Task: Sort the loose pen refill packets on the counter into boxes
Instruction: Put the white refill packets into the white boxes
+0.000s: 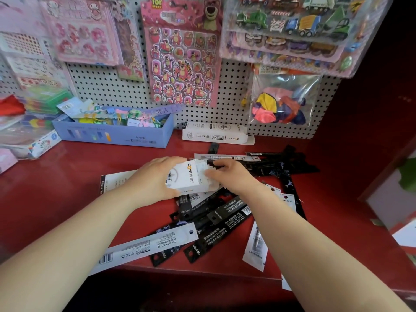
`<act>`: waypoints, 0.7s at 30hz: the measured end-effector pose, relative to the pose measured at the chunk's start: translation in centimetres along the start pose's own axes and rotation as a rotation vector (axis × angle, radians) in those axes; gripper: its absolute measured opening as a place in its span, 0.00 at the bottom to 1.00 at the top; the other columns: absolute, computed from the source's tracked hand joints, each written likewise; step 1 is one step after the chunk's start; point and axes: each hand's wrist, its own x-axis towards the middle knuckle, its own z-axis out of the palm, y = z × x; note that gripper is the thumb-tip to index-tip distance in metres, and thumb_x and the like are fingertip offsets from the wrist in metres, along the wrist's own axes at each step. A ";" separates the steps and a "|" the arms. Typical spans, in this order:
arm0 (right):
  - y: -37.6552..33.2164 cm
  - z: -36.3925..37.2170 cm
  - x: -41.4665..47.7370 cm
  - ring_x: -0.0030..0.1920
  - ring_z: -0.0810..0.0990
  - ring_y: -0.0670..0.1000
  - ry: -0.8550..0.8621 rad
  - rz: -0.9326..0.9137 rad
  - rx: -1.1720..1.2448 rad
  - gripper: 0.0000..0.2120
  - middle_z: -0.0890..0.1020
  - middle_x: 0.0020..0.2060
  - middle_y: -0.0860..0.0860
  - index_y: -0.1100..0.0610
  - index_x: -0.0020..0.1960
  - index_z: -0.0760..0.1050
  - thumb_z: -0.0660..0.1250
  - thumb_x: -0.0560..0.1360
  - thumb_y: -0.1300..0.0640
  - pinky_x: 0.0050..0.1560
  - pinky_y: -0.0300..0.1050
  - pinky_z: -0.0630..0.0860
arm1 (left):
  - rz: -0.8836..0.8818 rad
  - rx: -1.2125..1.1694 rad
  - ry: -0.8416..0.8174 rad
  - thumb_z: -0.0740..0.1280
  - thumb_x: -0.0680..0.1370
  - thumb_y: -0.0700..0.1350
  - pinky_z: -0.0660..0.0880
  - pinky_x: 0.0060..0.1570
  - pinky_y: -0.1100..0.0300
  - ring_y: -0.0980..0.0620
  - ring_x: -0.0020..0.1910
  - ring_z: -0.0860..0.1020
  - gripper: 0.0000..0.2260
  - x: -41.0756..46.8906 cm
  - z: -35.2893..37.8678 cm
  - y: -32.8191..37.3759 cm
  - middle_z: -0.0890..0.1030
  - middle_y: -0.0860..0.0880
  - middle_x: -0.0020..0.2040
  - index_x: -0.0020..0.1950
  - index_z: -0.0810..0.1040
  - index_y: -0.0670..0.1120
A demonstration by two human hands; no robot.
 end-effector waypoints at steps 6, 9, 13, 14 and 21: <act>-0.4 0.0 -0.3 0.48 0.74 0.47 0.129 -0.136 -0.027 0.16 0.75 0.49 0.49 0.58 0.61 0.72 0.63 0.75 0.55 0.50 0.41 0.72 | -0.093 -0.002 -0.008 0.72 0.69 0.43 0.61 0.66 0.58 0.48 0.69 0.65 0.32 1.0 -0.6 -3.0 0.67 0.48 0.70 0.70 0.64 0.49; -0.3 0.3 -1.6 0.39 0.73 0.40 0.060 -0.291 -0.145 0.09 0.77 0.44 0.47 0.60 0.53 0.78 0.65 0.74 0.60 0.41 0.26 0.69 | -0.149 0.032 -0.006 0.71 0.70 0.46 0.62 0.66 0.58 0.49 0.68 0.66 0.29 1.4 -1.0 -4.3 0.68 0.48 0.70 0.69 0.66 0.49; 1.0 2.1 -3.4 0.61 0.71 0.49 -0.162 -0.444 -0.583 0.10 0.80 0.55 0.46 0.52 0.52 0.80 0.69 0.71 0.52 0.63 0.45 0.59 | -0.154 0.059 0.106 0.70 0.71 0.48 0.55 0.69 0.58 0.48 0.72 0.61 0.28 0.2 -0.8 -4.6 0.61 0.50 0.74 0.69 0.65 0.50; 1.4 2.4 -3.7 0.64 0.67 0.49 -0.181 -0.458 -0.710 0.12 0.77 0.59 0.45 0.50 0.54 0.79 0.68 0.71 0.50 0.62 0.44 0.55 | -0.132 0.054 0.177 0.69 0.71 0.48 0.54 0.69 0.59 0.48 0.71 0.61 0.26 -0.7 -0.7 -4.1 0.63 0.50 0.72 0.68 0.67 0.49; 2.9 3.0 -5.4 0.68 0.63 0.50 -0.105 -0.446 -0.748 0.16 0.71 0.66 0.44 0.48 0.62 0.74 0.64 0.74 0.49 0.69 0.47 0.55 | -0.141 0.081 -0.097 0.69 0.70 0.54 0.69 0.57 0.60 0.57 0.54 0.72 0.18 -8.3 0.7 -2.0 0.72 0.58 0.52 0.59 0.74 0.54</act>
